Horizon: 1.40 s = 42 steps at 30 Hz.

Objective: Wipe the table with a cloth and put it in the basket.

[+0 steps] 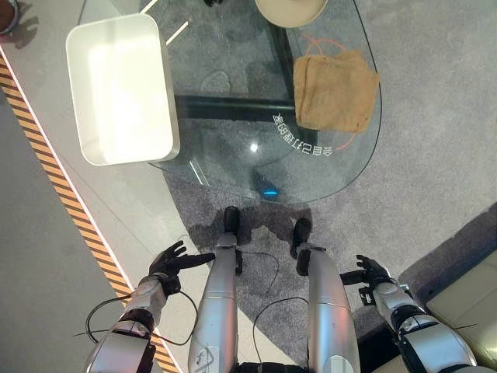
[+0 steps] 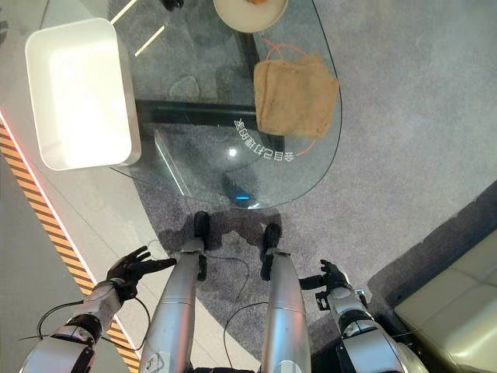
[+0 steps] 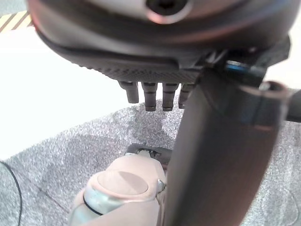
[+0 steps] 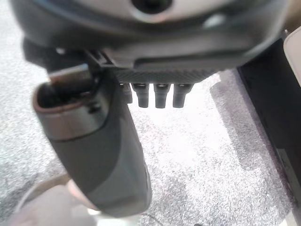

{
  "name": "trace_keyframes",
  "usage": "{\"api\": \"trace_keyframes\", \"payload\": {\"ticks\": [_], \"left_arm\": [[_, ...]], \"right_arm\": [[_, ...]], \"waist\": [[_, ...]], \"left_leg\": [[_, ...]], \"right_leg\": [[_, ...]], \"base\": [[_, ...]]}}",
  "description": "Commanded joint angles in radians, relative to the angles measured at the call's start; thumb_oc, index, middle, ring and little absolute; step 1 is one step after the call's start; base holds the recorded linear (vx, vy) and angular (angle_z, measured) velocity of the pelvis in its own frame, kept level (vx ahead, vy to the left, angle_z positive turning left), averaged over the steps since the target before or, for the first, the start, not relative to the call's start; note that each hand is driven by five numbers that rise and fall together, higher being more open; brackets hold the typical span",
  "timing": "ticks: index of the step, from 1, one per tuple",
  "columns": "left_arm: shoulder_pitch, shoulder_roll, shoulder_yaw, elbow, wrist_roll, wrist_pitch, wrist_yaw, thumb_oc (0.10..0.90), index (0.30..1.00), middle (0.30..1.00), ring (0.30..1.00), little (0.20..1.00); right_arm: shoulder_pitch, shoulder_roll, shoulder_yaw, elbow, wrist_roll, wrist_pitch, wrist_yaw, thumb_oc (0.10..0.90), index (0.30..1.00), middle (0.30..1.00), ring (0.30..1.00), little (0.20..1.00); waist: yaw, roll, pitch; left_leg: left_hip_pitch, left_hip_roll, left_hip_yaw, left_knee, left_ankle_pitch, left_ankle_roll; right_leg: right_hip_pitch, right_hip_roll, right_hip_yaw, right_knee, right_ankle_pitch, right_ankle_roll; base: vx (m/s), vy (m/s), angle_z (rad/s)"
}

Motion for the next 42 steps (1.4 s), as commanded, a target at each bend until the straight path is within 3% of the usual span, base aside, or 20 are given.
{"api": "trace_keyframes", "payload": {"ticks": [1,10,17,18,20,21,23,25,26,29,30,31,35,36,37,42], "left_arm": [[0.074,-0.001,-0.002,-0.013,-0.018,-0.006,0.013,0.8,0.9,0.9,0.9,0.9],[0.072,0.012,-0.011,-0.015,-0.034,-0.019,-0.002,0.8,0.9,0.9,0.9,0.9],[0.069,0.037,-0.021,-0.013,-0.049,-0.023,-0.013,0.8,0.9,0.9,0.9,0.9],[0.073,0.038,-0.023,-0.01,-0.052,-0.025,-0.014,0.8,0.9,0.9,0.9,0.9],[0.073,0.048,-0.026,-0.009,-0.056,-0.027,-0.02,0.8,0.9,0.9,0.9,0.9],[0.071,0.057,-0.028,-0.01,-0.059,-0.029,-0.021,0.8,0.9,0.9,0.9,0.9],[0.077,0.063,-0.029,-0.009,-0.063,-0.03,-0.025,0.8,0.9,0.9,0.9,0.9],[0.08,0.073,-0.031,-0.015,-0.068,-0.028,-0.028,0.8,0.9,0.9,0.9,0.9],[0.076,0.078,-0.033,-0.02,-0.076,-0.029,-0.029,0.8,0.9,0.9,0.9,0.9],[0.075,0.08,-0.04,-0.021,-0.085,-0.031,-0.027,0.8,0.9,0.9,0.9,0.9],[0.081,0.078,-0.042,-0.021,-0.088,-0.032,-0.025,0.8,0.9,0.9,0.9,0.9],[0.078,0.079,-0.047,-0.019,-0.1,-0.04,-0.024,0.8,0.9,0.9,0.9,0.9],[0.074,0.081,-0.052,-0.017,-0.113,-0.047,-0.026,0.8,0.9,0.9,0.9,0.9],[0.078,0.081,-0.055,-0.015,-0.114,-0.047,-0.028,0.8,0.9,0.9,0.9,0.9],[0.071,0.083,-0.056,-0.017,-0.118,-0.049,-0.031,0.8,0.9,0.9,0.9,0.9],[0.069,0.085,-0.069,-0.022,-0.124,-0.055,-0.027,0.8,0.9,0.9,0.9,0.9]], "right_arm": [[0.088,-0.047,-0.019,-0.027,0.04,-0.021,-0.043,0.8,0.9,0.9,0.9,0.9],[0.061,-0.075,-0.038,-0.061,0.021,-0.078,-0.167,0.8,0.9,0.9,0.9,0.9],[-0.002,-0.163,-0.093,-0.09,0.028,-0.106,-0.341,0.8,0.9,0.9,0.9,0.9],[-0.004,-0.172,-0.096,-0.092,0.025,-0.118,-0.352,0.8,0.9,0.9,0.9,0.9],[-0.032,-0.21,-0.102,-0.101,0.037,-0.139,-0.359,0.8,0.9,0.9,0.9,0.9],[-0.059,-0.24,-0.107,-0.119,0.05,-0.158,-0.371,0.8,0.9,0.9,0.9,0.9],[-0.072,-0.262,-0.107,-0.134,0.058,-0.166,-0.375,0.8,0.9,0.9,0.9,0.9],[-0.102,-0.3,-0.103,-0.166,0.054,-0.179,-0.393,0.8,0.9,0.9,0.9,0.9],[-0.124,-0.317,-0.099,-0.19,0.06,-0.185,-0.41,0.8,0.9,0.9,0.9,0.9],[-0.163,-0.346,-0.091,-0.227,0.056,-0.202,-0.437,0.8,0.9,0.9,0.9,0.9],[-0.167,-0.349,-0.086,-0.234,0.05,-0.209,-0.446,0.8,0.9,0.9,0.9,0.9],[-0.211,-0.375,-0.073,-0.265,0.05,-0.211,-0.466,0.8,0.9,0.9,0.9,0.9],[-0.287,-0.415,-0.036,-0.318,0.048,-0.195,-0.48,0.8,0.9,0.9,0.9,0.9],[-0.297,-0.421,-0.026,-0.325,0.049,-0.194,-0.483,0.8,0.9,0.9,0.9,0.9],[-0.334,-0.436,-0.007,-0.344,0.053,-0.188,-0.492,0.8,0.9,0.9,0.9,0.9],[-0.45,-0.473,0.075,-0.46,0.046,-0.144,-0.524,0.8,0.9,0.9,0.9,0.9]], "waist": [[-0.011,0.003,-0.018],[-0.008,-0.003,-0.018],[-0.007,-0.003,-0.018],[-0.005,-0.003,-0.018],[-0.002,-0.004,-0.018],[-0.001,-0.005,-0.018],[0.001,-0.005,-0.018],[0.003,-0.006,-0.018],[0.002,-0.006,-0.018],[0.0,-0.005,-0.018],[0.0,-0.003,-0.018],[-0.002,-0.002,-0.018],[-0.001,0.0,-0.018],[0.001,0.002,-0.018],[0.0,0.004,-0.018],[0.0,0.008,-0.018]], "left_leg": [[-0.064,-0.035,-0.002,0.16,-0.084,0.05],[-0.08,-0.04,0.001,0.162,-0.081,0.046],[-0.08,-0.041,0.007,0.151,-0.081,0.045],[-0.062,-0.04,0.005,0.16,-0.114,0.042],[-0.056,-0.04,0.006,0.145,-0.111,0.042],[-0.074,-0.043,0.007,0.132,-0.079,0.046],[-0.054,-0.042,0.004,0.135,-0.11,0.043],[-0.051,-0.042,0.006,0.122,-0.106,0.043],[-0.069,-0.043,0.009,0.106,-0.071,0.047],[-0.066,-0.044,0.008,0.092,-0.066,0.045],[-0.047,-0.043,0.005,0.101,-0.098,0.041],[-0.067,-0.043,0.011,0.086,-0.066,0.045],[-0.068,-0.044,0.016,0.061,-0.056,0.044],[-0.049,-0.043,0.013,0.066,-0.086,0.039],[-0.068,-0.044,0.017,0.051,-0.052,0.043],[-0.061,-0.047,0.025,0.017,-0.043,0.04]], "right_leg": [[-0.005,0.004,-0.008,-0.016,0.057,-0.004],[-0.015,0.0,-0.024,-0.024,0.068,-0.004],[-0.01,-0.002,-0.029,-0.054,0.086,0.001],[0.007,-0.001,-0.024,-0.046,0.059,0.009],[0.012,-0.002,-0.029,-0.062,0.066,0.012],[-0.002,-0.005,-0.038,-0.084,0.101,0.006],[0.015,-0.003,-0.035,-0.079,0.076,0.015],[0.017,-0.002,-0.037,-0.092,0.082,0.016],[0.001,-0.004,-0.044,-0.11,0.115,0.01],[0.001,-0.002,-0.043,-0.125,0.122,0.012],[0.016,0.001,-0.036,-0.114,0.095,0.02],[-0.003,-0.003,-0.041,-0.132,0.126,0.015],[-0.005,-0.003,-0.043,-0.155,0.132,0.018],[0.011,0.0,-0.036,-0.146,0.105,0.026],[-0.007,-0.003,-0.042,-0.161,0.135,0.02],[-0.007,-0.004,-0.046,-0.187,0.143,0.026]], "base": [[0.0,-0.032,-0.01],[0.0,-0.005,0.01],[0.02,-0.014,0.04],[0.08,-0.021,0.02],[0.0,-0.018,0.0],[-0.07,-0.02,0.0],[0.04,-0.012,0.0],[-0.01,-0.004,0.01],[-0.09,0.016,0.01],[-0.01,0.014,0.0],[-0.02,0.048,0.01],[-0.02,0.05,0.0],[-0.04,0.034,-0.02],[-0.03,0.018,-0.04],[-0.04,0.018,-0.03],[-0.06,0.017,0.0]]}}
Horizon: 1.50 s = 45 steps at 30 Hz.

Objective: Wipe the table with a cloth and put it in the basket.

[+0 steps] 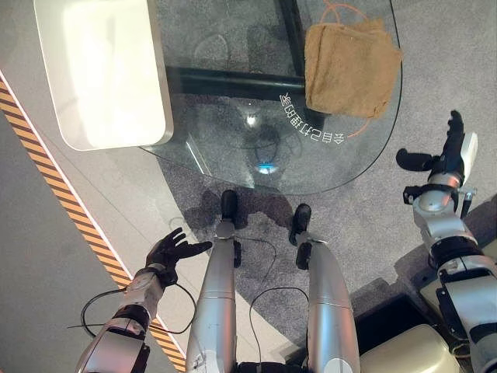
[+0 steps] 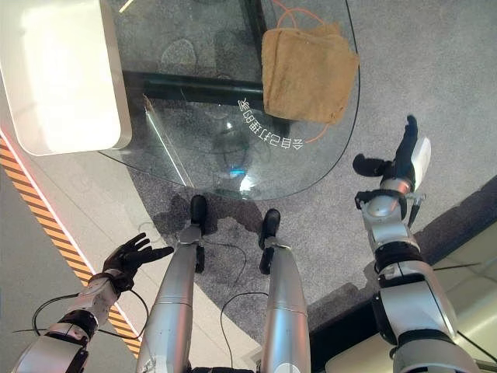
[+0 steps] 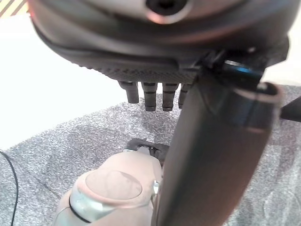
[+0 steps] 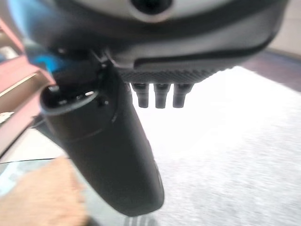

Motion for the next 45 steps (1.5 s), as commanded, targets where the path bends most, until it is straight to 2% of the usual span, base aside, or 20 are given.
{"api": "trace_keyframes", "payload": {"ticks": [1,8,12,19,20,21,22,23,28,37,41,45], "left_arm": [[0.071,0.035,0.004,0.018,-0.042,-0.027,0.0,0.8,0.9,0.9,0.9,0.9],[0.06,0.035,-0.007,-0.013,-0.047,-0.015,0.013,0.8,0.9,0.9,0.9,0.9],[0.062,0.039,-0.008,-0.03,-0.045,-0.005,0.014,0.8,0.9,0.9,0.9,0.9],[0.078,0.053,-0.008,-0.066,-0.04,0.007,0.01,0.8,0.9,0.9,0.9,0.9],[0.086,0.055,-0.012,-0.073,-0.036,0.012,0.01,0.8,0.9,0.9,0.9,0.9],[0.087,0.057,-0.012,-0.076,-0.036,0.014,0.008,0.8,0.9,0.9,0.9,0.9],[0.081,0.061,-0.01,-0.079,-0.038,0.016,0.006,0.8,0.9,0.9,0.9,0.9],[0.09,0.064,-0.013,-0.085,-0.035,0.022,0.004,0.8,0.9,0.9,0.9,0.9],[0.092,0.077,-0.013,-0.089,-0.03,0.031,-0.003,0.8,0.9,0.9,0.9,0.9],[0.094,0.092,-0.015,-0.106,-0.021,0.043,-0.007,0.8,0.9,0.9,0.9,0.9],[0.096,0.093,-0.016,-0.113,-0.011,0.049,-0.006,0.8,0.9,0.9,0.9,0.9],[0.1,0.094,-0.018,-0.117,-0.004,0.05,-0.006,0.8,0.9,0.9,0.9,0.9]], "right_arm": [[-0.083,-0.162,0.039,-0.129,0.0,0.006,-0.097,0.8,0.9,0.9,0.9,0.9],[-0.3,-0.179,0.183,-0.178,-0.071,0.057,-0.081,0.8,0.9,0.9,0.9,0.9],[-0.397,-0.184,0.261,-0.209,-0.136,0.119,-0.045,0.8,0.9,0.9,0.9,0.9],[-0.526,-0.21,0.387,-0.245,-0.221,0.218,0.052,0.8,0.9,0.9,0.9,0.9],[-0.547,-0.207,0.417,-0.245,-0.239,0.242,0.093,0.8,0.9,0.9,0.9,0.9],[-0.557,-0.208,0.429,-0.245,-0.244,0.249,0.1,0.8,0.9,0.9,0.9,0.9],[-0.571,-0.211,0.436,-0.245,-0.248,0.257,0.107,0.8,0.9,0.9,0.9,0.9],[-0.582,-0.212,0.46,-0.242,-0.243,0.272,0.128,0.8,0.9,0.9,0.9,0.9],[-0.632,-0.203,0.522,-0.21,-0.252,0.294,0.212,0.8,0.9,0.9,0.9,0.9],[-0.705,-0.196,0.629,-0.155,-0.361,0.367,0.334,0.8,0.9,0.9,0.9,0.9],[-0.729,-0.19,0.664,-0.138,-0.419,0.38,0.386,0.8,0.9,0.9,0.9,0.9],[-0.746,-0.187,0.69,-0.105,-0.426,0.377,0.406,0.8,0.9,0.9,0.9,0.9]], "waist": [[-0.007,0.021,-0.021],[0.008,0.027,-0.021],[0.018,0.029,-0.021],[0.035,0.027,-0.021],[0.041,0.027,-0.021],[0.042,0.027,-0.021],[0.042,0.026,-0.021],[0.048,0.027,-0.021],[0.061,0.025,-0.021],[0.079,0.028,-0.021],[0.085,0.028,-0.021],[0.093,0.029,-0.021]], "left_leg": [[0.003,-0.04,0.024,0.056,-0.069,0.032],[0.009,-0.044,0.022,0.025,-0.059,0.029],[0.018,-0.048,0.021,-0.004,-0.049,0.032],[0.02,-0.052,0.014,-0.03,-0.036,0.036],[0.042,-0.049,0.011,-0.026,-0.066,0.032],[0.042,-0.049,0.01,-0.029,-0.065,0.033],[0.02,-0.052,0.012,-0.037,-0.033,0.037],[0.043,-0.051,0.008,-0.032,-0.062,0.034],[0.044,-0.052,0.003,-0.029,-0.062,0.034],[0.039,-0.055,-0.004,-0.028,-0.055,0.036],[0.034,-0.056,-0.008,-0.025,-0.053,0.036],[0.028,-0.057,-0.012,-0.025,-0.05,0.037]], "right_leg": [[0.026,0.006,-0.021,-0.106,0.1,0.021],[0.035,0.003,-0.033,-0.141,0.102,0.024],[0.044,0.003,-0.042,-0.166,0.106,0.023],[0.047,0.003,-0.057,-0.183,0.108,0.019],[0.065,0.006,-0.053,-0.172,0.079,0.025],[0.065,0.006,-0.054,-0.173,0.08,0.025],[0.047,0.002,-0.062,-0.185,0.109,0.018],[0.066,0.005,-0.058,-0.173,0.08,0.024],[0.071,0.003,-0.067,-0.169,0.075,0.022],[0.065,-0.004,-0.077,-0.163,0.077,0.019],[0.059,-0.007,-0.08,-0.156,0.078,0.019],[0.053,-0.009,-0.083,-0.151,0.078,0.017]], "base": [[-0.03,0.027,0.02],[-0.01,0.004,-0.01],[0.0,0.0,0.0],[0.01,-0.005,0.01],[0.08,-0.035,0.06],[0.01,-0.022,0.08],[0.01,-0.022,0.11],[0.01,-0.021,0.1],[0.02,-0.014,0.03],[0.01,-0.009,0.01],[0.0,0.0,0.0],[0.01,-0.008,0.0]]}}
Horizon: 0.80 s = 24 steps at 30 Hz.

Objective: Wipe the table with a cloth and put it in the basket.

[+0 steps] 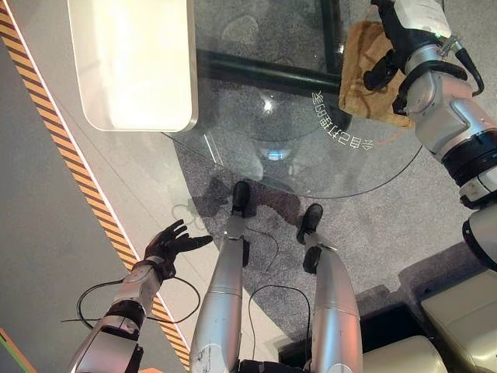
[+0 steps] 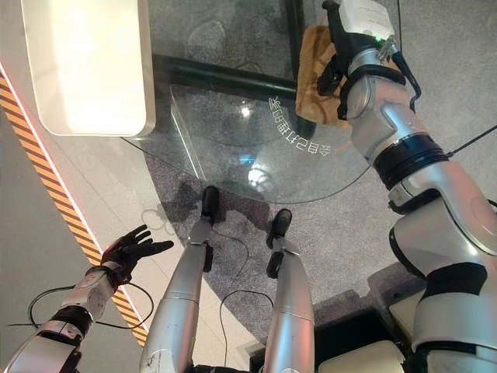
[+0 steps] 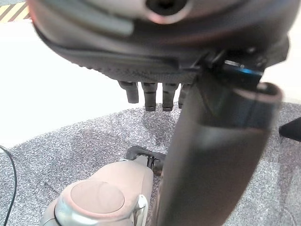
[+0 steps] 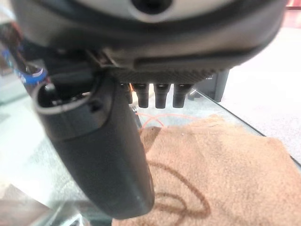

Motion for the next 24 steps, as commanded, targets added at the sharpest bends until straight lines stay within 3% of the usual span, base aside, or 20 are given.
{"api": "trace_keyframes", "payload": {"ticks": [1,11,17,24], "left_arm": [[0.099,0.051,-0.004,-0.021,0.015,0.0,-0.005,0.8,0.9,0.9,0.9,0.9],[0.095,0.061,-0.006,-0.026,0.021,0.011,-0.005,0.8,0.9,0.9,0.9,0.9],[0.1,0.072,-0.008,-0.037,0.024,0.017,-0.007,0.8,0.9,0.9,0.9,0.9],[0.107,0.075,-0.01,-0.041,0.024,0.012,-0.011,0.8,0.9,0.9,0.9,0.9]], "right_arm": [[-0.148,-0.104,0.054,0.013,-0.071,-0.014,-0.02,0.8,0.9,0.9,0.9,0.9],[-0.15,-0.108,0.073,0.045,-0.103,-0.079,0.066,0.8,0.9,0.9,0.9,0.9],[-0.141,-0.126,0.073,0.047,-0.13,-0.112,0.056,0.8,0.9,0.9,0.9,0.9],[-0.16,-0.136,0.1,0.053,-0.24,-0.071,-0.014,0.8,0.9,0.9,0.9,0.9]], "waist": [[0.009,0.026,-0.021],[0.015,0.036,-0.021],[0.017,0.041,-0.021],[0.019,0.042,-0.021]], "left_leg": [[-0.005,-0.044,0.003,0.098,-0.112,0.045],[-0.031,-0.056,-0.011,0.103,-0.103,0.048],[-0.045,-0.064,-0.019,0.107,-0.097,0.05],[-0.058,-0.066,-0.028,0.11,-0.093,0.051]], "right_leg": [[0.037,0.011,-0.049,-0.099,0.062,0.013],[0.003,0.013,-0.044,-0.077,0.06,0.007],[-0.013,0.015,-0.041,-0.066,0.058,0.003],[-0.027,0.019,-0.038,-0.059,0.06,0.001]], "base": [[0.03,-0.029,0.02],[0.03,-0.016,0.02],[0.03,-0.037,0.08],[0.01,-0.019,0.03]]}}
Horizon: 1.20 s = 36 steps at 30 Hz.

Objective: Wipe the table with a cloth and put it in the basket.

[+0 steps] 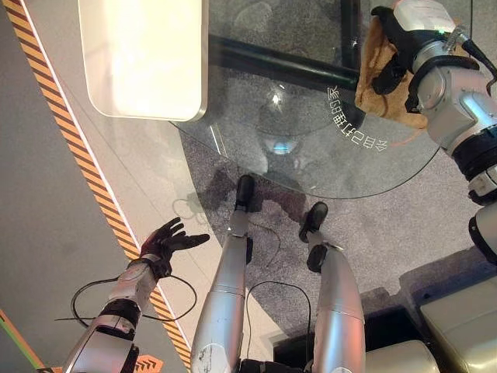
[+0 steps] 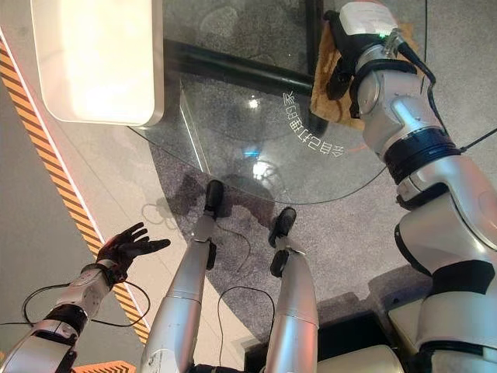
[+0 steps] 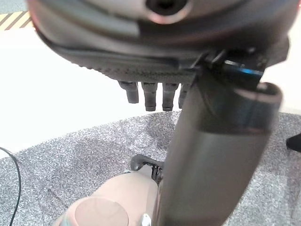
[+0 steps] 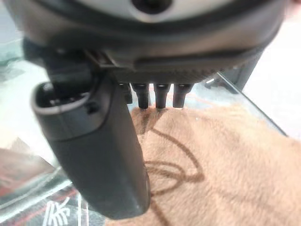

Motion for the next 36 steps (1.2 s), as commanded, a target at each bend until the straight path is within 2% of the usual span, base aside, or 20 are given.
{"api": "trace_keyframes", "payload": {"ticks": [1,8,12,22,33,36], "left_arm": [[0.107,0.049,-0.009,-0.021,0.019,-0.008,-0.008,0.8,0.9,0.9,0.9,0.9],[0.11,0.053,-0.012,-0.032,0.016,-0.01,-0.011,0.8,0.9,0.9,0.9,0.9],[0.107,0.057,-0.013,-0.032,0.011,-0.009,-0.014,0.8,0.9,0.9,0.9,0.9],[0.111,0.072,-0.007,-0.034,0.013,-0.008,-0.028,0.8,0.9,0.9,0.9,0.9],[0.113,0.079,-0.004,-0.045,0.025,-0.002,-0.032,0.8,0.9,0.9,0.9,0.9],[0.113,0.077,-0.009,-0.046,0.024,-0.004,-0.028,0.8,0.9,0.9,0.9,0.9]], "right_arm": [[-0.147,-0.109,0.076,-0.008,-0.096,0.02,-0.115,0.8,0.9,0.9,0.9,0.9],[-0.17,-0.12,0.097,0.001,-0.15,0.065,-0.133,0.8,0.9,0.9,0.9,0.9],[-0.174,-0.122,0.098,0.015,-0.146,0.066,-0.131,0.8,0.9,0.9,0.9,0.9],[-0.169,-0.133,0.118,0.021,-0.085,-0.004,-0.031,0.8,0.9,0.9,0.9,0.9],[-0.161,-0.129,0.107,0.033,-0.06,-0.049,0.003,0.8,0.9,0.9,0.9,0.9],[-0.165,-0.127,0.108,0.033,-0.064,-0.044,0.006,0.8,0.9,0.9,0.9,0.9]], "waist": [[-0.004,0.037,-0.021],[-0.003,0.038,-0.021],[-0.003,0.038,-0.021],[0.002,0.039,-0.021],[0.008,0.037,-0.021],[0.008,0.039,-0.021]], "left_leg": [[-0.023,-0.049,0.007,0.118,-0.108,0.064],[-0.032,-0.052,0.0,0.119,-0.104,0.066],[-0.035,-0.053,-0.002,0.117,-0.103,0.066],[-0.039,-0.053,-0.005,0.109,-0.097,0.064],[-0.042,-0.052,-0.008,0.105,-0.093,0.063],[-0.045,-0.052,-0.008,0.103,-0.092,0.063]], "right_leg": [[0.02,0.035,-0.019,-0.111,0.088,0.011],[0.01,0.037,-0.016,-0.106,0.091,0.013],[0.007,0.04,-0.015,-0.11,0.093,0.014],[0.001,0.036,-0.021,-0.111,0.093,0.011],[-0.002,0.032,-0.029,-0.114,0.096,0.011],[-0.008,0.031,-0.029,-0.113,0.098,0.011]], "base": [[0.0,0.0,0.0],[0.0,0.0,0.0],[0.0,0.0,0.0],[0.0,0.0,0.0],[0.0,-0.003,0.0],[0.0,0.0,0.0]]}}
